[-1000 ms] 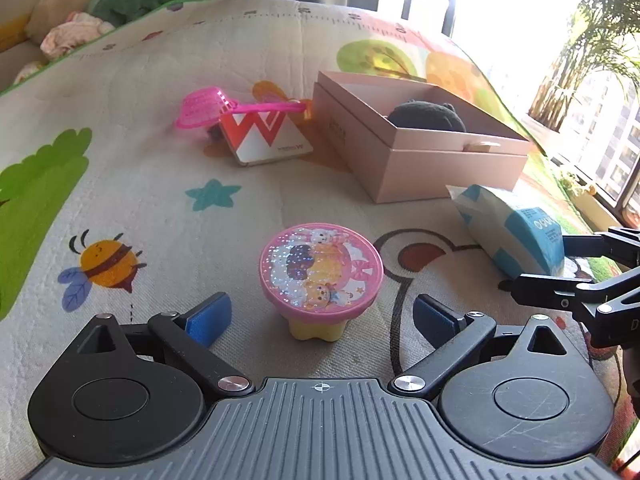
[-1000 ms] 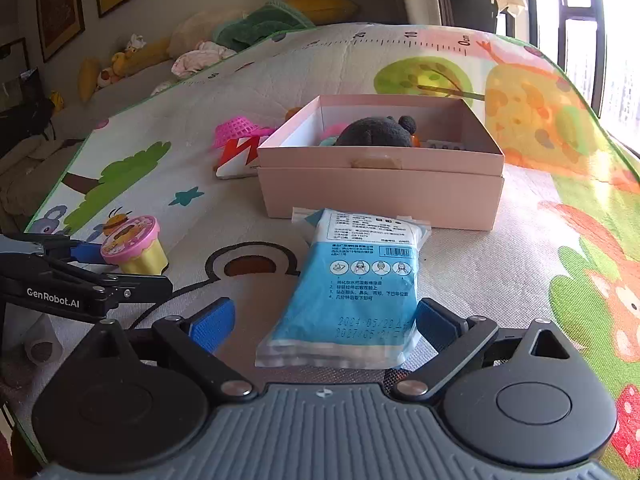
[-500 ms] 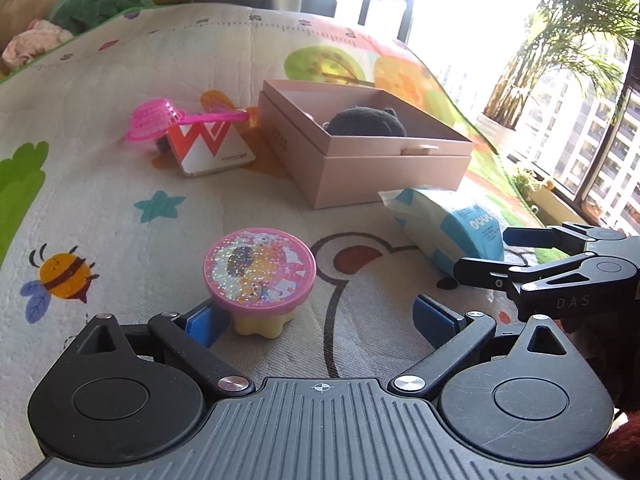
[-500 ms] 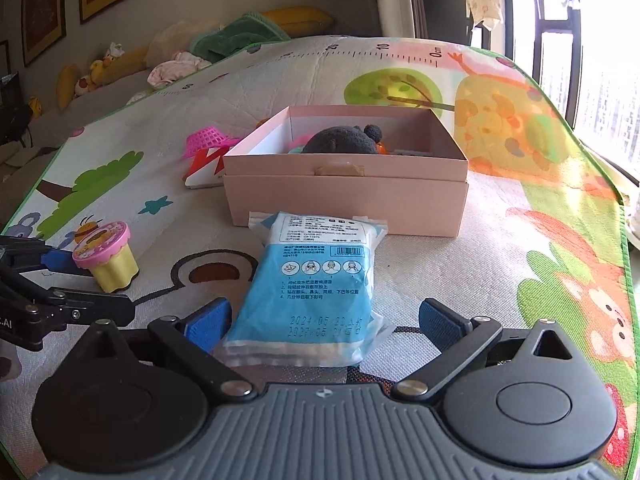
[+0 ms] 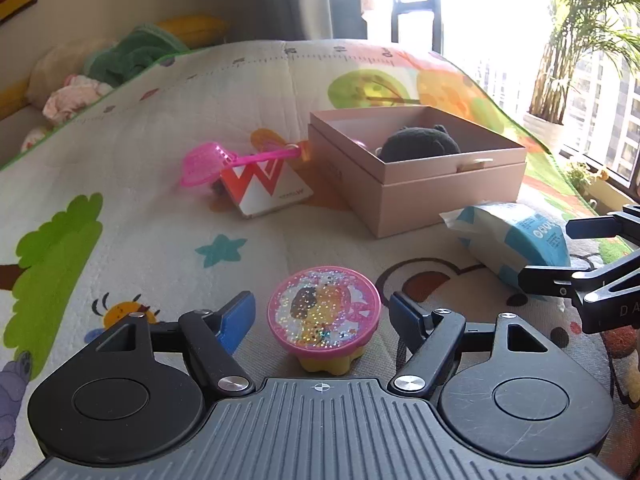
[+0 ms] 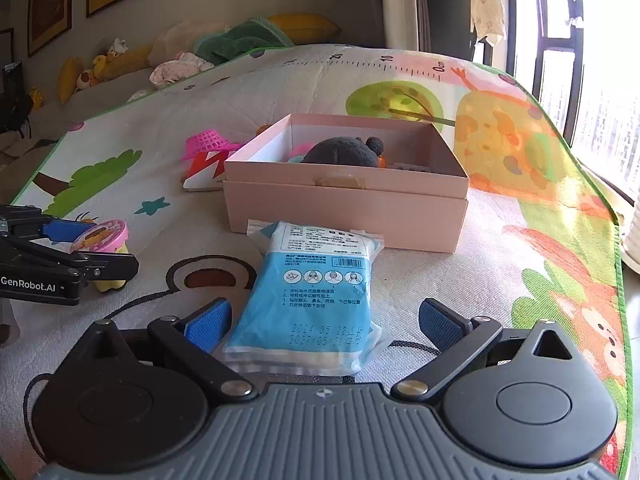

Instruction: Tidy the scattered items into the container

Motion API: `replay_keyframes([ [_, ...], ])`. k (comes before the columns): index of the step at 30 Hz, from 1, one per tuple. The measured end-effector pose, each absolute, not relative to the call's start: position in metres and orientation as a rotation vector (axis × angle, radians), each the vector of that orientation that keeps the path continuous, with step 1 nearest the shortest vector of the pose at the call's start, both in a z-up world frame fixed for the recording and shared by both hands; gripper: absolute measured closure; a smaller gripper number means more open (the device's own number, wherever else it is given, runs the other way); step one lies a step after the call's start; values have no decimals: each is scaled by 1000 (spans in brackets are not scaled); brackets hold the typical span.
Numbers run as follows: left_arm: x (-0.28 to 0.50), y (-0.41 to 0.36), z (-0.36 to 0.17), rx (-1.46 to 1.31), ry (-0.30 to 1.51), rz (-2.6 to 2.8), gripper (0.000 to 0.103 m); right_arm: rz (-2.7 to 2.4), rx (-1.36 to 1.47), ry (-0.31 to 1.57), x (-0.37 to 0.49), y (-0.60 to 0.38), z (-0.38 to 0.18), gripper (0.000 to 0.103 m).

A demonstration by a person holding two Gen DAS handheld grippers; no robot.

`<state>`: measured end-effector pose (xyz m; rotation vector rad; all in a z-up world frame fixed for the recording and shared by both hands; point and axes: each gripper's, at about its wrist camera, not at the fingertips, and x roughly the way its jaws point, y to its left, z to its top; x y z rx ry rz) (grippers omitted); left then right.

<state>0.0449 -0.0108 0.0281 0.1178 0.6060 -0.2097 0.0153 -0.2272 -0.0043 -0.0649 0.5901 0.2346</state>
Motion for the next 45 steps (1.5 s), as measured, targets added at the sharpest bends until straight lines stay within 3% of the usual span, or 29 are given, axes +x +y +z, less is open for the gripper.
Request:
replay_keyframes([
  [12,47,-6,27,84,627,-218,15,250,-89,588,39,-212,-3,5],
  [16,52,-6,27,78,631,-209,15,238,-100,615,47,-209,-4,41],
  [17,53,-6,27,74,632,-204,15,231,-100,619,48,-209,-4,45],
  [30,52,-9,30,74,623,-187,23,230,-118,647,19,-236,9,47],
  [35,51,-12,31,84,635,-200,42,238,-129,642,5,-245,12,47],
  [45,36,-45,54,258,573,-354,42,281,-91,611,-6,-259,25,47],
])
